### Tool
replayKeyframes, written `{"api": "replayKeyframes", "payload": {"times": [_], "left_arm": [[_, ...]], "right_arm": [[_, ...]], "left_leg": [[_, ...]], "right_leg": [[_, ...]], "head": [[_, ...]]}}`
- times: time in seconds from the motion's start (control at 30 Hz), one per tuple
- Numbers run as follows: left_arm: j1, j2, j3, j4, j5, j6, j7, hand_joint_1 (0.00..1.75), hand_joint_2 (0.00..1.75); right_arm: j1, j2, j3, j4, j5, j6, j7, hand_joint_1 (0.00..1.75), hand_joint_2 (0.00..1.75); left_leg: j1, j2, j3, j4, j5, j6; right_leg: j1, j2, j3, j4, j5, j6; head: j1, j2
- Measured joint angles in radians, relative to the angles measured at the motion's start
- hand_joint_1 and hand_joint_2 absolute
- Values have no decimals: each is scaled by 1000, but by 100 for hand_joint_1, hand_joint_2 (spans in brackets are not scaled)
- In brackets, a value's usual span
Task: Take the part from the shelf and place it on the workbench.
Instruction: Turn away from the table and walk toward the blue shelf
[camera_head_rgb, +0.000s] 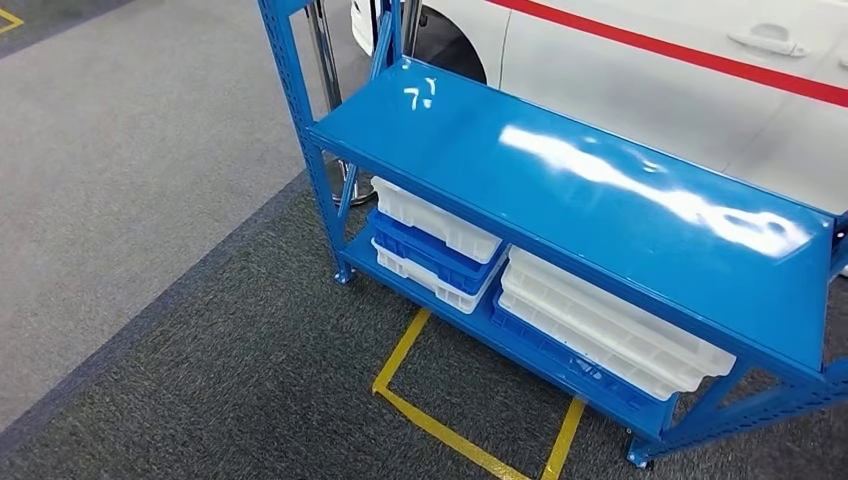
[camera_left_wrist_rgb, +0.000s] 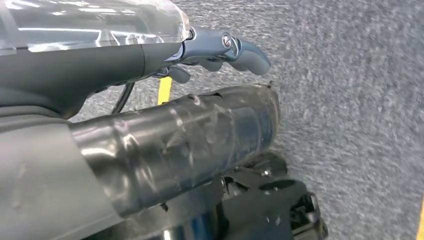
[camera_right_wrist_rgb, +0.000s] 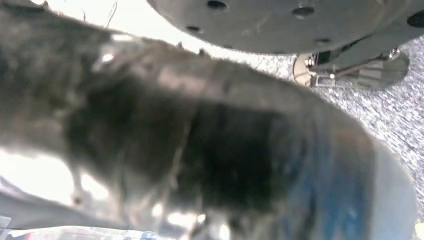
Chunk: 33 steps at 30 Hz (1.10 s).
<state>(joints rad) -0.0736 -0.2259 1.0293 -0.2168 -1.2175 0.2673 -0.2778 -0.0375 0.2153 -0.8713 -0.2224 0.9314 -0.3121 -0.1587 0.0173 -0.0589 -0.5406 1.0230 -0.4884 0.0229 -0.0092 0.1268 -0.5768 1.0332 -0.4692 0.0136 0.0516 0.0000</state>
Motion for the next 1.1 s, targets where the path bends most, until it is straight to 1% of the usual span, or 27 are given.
{"api": "replayKeyframes", "payload": {"times": [0.07, 0.13, 0.17, 0.2, 0.23, 0.27, 0.3, 0.37, 0.4, 0.43, 0.5, 0.53, 0.57, 0.63, 0.67, 0.7, 0.73, 0.77, 0.8, 0.83, 0.87, 0.9, 0.93, 0.97, 1.0, 1.03, 1.1], "left_arm": [[0, -1, 0, 0, 0, -1, -1, 0, 0], [2, -1, 0, 0, 0, -1, -1, 0, 0], [4, 0, 0, 0, -1, -1, -1, 0, 0], [5, 0, 0, 0, -1, -1, 0, 0, 0], [5, 0, 0, 0, -1, -2, 0, 0, 0], [5, -1, 0, 0, -1, -2, 0, 0, 0], [5, -1, 0, 0, -1, -2, 0, 0, 0], [5, -1, 0, 0, -1, -3, -1, 0, 0], [4, -1, 0, 0, -1, -3, -1, 0, 0], [2, -1, 0, 0, -1, -3, -1, 0, 0], [-3, -1, 0, 0, -1, -4, -2, 0, 0], [-5, -1, 0, 0, -1, -4, -2, 0, 0], [-5, -1, 0, 0, -1, -4, -3, 0, 0], [-3, -1, 0, 0, -1, -4, -4, 0, 0], [-1, -1, 0, 0, -1, -4, -3, 0, 0], [1, -1, 0, 0, -1, -4, -3, 0, 0], [2, -1, 0, 0, -1, -4, -2, 0, 0], [3, -1, 0, 0, -1, -4, -2, 0, 0], [4, -1, 0, 0, -1, -4, -2, 0, 0], [4, -1, 0, 0, -1, -4, -2, 0, 0], [4, 0, 0, 0, -1, -4, -1, 0, 0], [4, 0, 0, 0, -1, -4, -2, 0, 0], [3, 1, 1, 0, -1, -4, -2, 0, 0], [1, 1, 1, 0, -2, -4, -1, 0, 0], [-1, 0, 1, 0, -2, -4, -1, 0, 0], [-1, 0, 1, 0, -2, -4, -1, 0, 0], [-1, -1, 1, 0, -1, -4, -2, 0, 0]], "right_arm": [[1, 0, 0, 0, 1, 0, 0, 0, 0], [-1, -1, 0, 0, 2, 1, 2, 0, 0], [-2, -1, 0, 0, 2, 1, 2, 0, 0], [-2, -1, 0, 0, 2, 1, 2, 0, 0], [-2, -1, 0, 0, 2, 1, 2, 0, 0], [0, -2, 0, 0, 2, 1, 3, 0, 0], [1, -2, 0, 0, 2, 1, 3, 0, 0], [0, -3, 0, 0, 2, 1, 3, 0, 0], [-1, -4, 0, 0, 3, 1, 3, 0, 0], [-1, -4, 0, 0, 3, 1, 3, 0, 0], [1, -3, 0, 0, 3, 1, 3, 0, 0], [2, -3, 0, 0, 3, 1, 3, 0, 0], [3, -3, 0, 0, 4, 1, 3, 0, 0], [1, -3, 0, 0, 4, 1, 3, 0, 0], [0, -3, 0, 0, 5, 3, 3, 0, 0], [-1, -3, 0, 0, 6, 5, 3, 0, 0], [-1, -3, 0, 0, 6, 7, 4, 0, 0], [0, -3, 0, 0, 7, 8, 4, 0, 0], [0, -3, 0, 0, 7, 9, 5, 0, 0], [0, -3, 0, 0, 8, 10, 6, 0, 0], [0, -3, 0, 0, 8, 11, 6, 0, 0], [-1, -2, 0, 0, 8, 12, 6, 0, 0], [-1, -2, 0, 0, 9, 13, 6, 0, 0], [-1, -2, 0, 0, 9, 13, 6, 0, 0], [0, -2, 0, 0, 9, 13, 6, 0, 0], [2, -2, 0, 0, 10, 13, 6, 0, 0], [2, -3, 0, 0, 13, 14, 6, 0, 0]], "left_leg": [[5, 26, 7, -14, 7, 12], [5, 54, 11, -20, 7, 19], [4, 70, 12, -19, 5, 19], [4, 85, 13, -19, 2, 19], [4, 99, 15, -19, -1, 17], [5, 112, 19, -18, -4, 15], [5, 123, 25, -18, -9, 12], [1, 143, 34, -17, -19, 1], [-2, 151, 39, -17, -24, -5], [-4, 160, 42, -18, -28, -11], [-5, 171, 53, -21, -33, -22], [-3, 161, 55, -15, -42, -28], [-1, 140, 47, 9, -60, -32], [3, 88, -3, 120, -124, -35], [3, 75, -40, 195, -156, -36], [3, 70, -73, 257, -174, -36], [3, 67, -93, 285, -171, -35], [3, 66, -94, 273, -145, -33], [3, 61, -78, 222, -104, -30], [3, 46, -51, 149, -58, -25], [3, 24, -26, 82, -26, -20], [4, 4, -9, 34, -9, -17], [2, -11, 0, 9, -5, -14], [1, -12, 2, 2, -8, -12], [1, -3, 4, -2, -6, -9], [2, 7, 8, -8, -3, -4], [6, 32, 14, -19, 4, 9]], "right_leg": [[3, -45, -17, 34, -23, 9], [3, -100, -71, 144, -82, 16], [0, -110, -106, 209, -109, 20], [-3, -114, -132, 256, -121, 24], [-7, -118, -140, 269, -113, 28], [-10, -123, -127, 241, -86, 30], [-12, -135, -95, 178, -48, 30], [-7, -175, -28, 49, 2, 23], [-3, -188, -10, 12, 10, 16], [2, -192, -5, 1, 7, 9], [2, -171, -6, -2, 7, -4], [0, -162, -4, -6, 8, -11], [-3, -152, -2, -10, 10, -19], [-4, -132, 0, -13, 12, -30], [-2, -120, 0, -13, 11, -33], [0, -107, 0, -12, 11, -35], [1, -93, 1, -11, 10, -36], [2, -78, 3, -9, 9, -36], [3, -63, 5, -8, 7, -35], [2, -48, 7, -6, 6, -33], [3, -36, 7, -3, 4, -30], [3, -25, 5, -1, 3, -25], [2, -15, 1, 1, 3, -19], [1, -5, -2, 1, 5, -12], [-1, 4, -6, -1, 7, -5], [-2, -2, -7, 2, 6, 1], [1, -53, -29, 48, -24, 9]], "head": [[4, 0], [8, 0], [8, 0], [8, 0], [7, 0], [8, 0], [8, 0], [7, 0], [7, 0], [7, 0], [7, 0], [7, 0], [6, 0], [5, 0], [5, 0], [5, 0], [5, 0], [5, 0], [5, 0], [5, 0], [5, 0], [5, 0], [5, 0], [5, 0], [5, 0], [5, 0], [9, 0]]}}
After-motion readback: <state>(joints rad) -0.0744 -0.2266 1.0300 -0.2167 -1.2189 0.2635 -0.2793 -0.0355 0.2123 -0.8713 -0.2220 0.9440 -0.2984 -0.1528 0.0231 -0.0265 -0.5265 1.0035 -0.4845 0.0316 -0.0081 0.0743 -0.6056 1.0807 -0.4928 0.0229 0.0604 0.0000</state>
